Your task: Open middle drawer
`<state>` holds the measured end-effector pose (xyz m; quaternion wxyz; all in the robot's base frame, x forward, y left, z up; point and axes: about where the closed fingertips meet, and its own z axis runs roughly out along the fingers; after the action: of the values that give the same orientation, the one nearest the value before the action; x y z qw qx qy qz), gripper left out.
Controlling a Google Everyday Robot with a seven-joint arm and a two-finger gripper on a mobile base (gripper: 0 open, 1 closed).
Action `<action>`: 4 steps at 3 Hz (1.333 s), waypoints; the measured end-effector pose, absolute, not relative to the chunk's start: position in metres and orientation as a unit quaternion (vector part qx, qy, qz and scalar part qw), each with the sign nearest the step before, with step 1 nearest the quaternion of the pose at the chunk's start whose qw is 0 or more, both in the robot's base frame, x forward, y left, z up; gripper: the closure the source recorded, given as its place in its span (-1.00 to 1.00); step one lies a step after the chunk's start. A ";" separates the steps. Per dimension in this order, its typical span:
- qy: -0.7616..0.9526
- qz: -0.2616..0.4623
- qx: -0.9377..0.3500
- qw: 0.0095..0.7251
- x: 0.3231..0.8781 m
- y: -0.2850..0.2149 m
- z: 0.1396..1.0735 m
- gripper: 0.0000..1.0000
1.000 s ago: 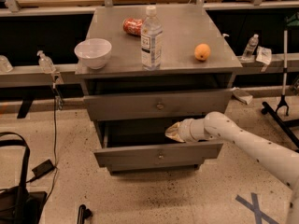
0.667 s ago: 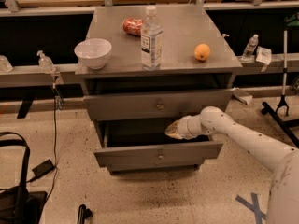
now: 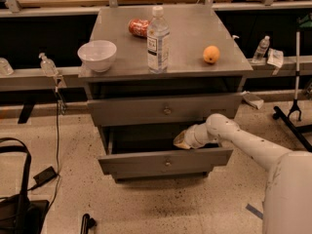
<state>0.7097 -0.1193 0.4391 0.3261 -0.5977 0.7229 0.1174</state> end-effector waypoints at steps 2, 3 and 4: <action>0.727 0.118 -0.600 0.312 0.700 -0.121 0.422 1.00; 0.724 0.118 -0.606 0.306 0.674 -0.129 0.421 1.00; 0.724 0.118 -0.607 0.306 0.674 -0.129 0.421 1.00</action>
Offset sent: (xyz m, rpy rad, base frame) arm -0.0733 -0.0254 -0.0219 -0.0662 0.0283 0.0445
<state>0.6739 -0.1293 0.4212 0.3062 -0.6065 0.7243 0.1175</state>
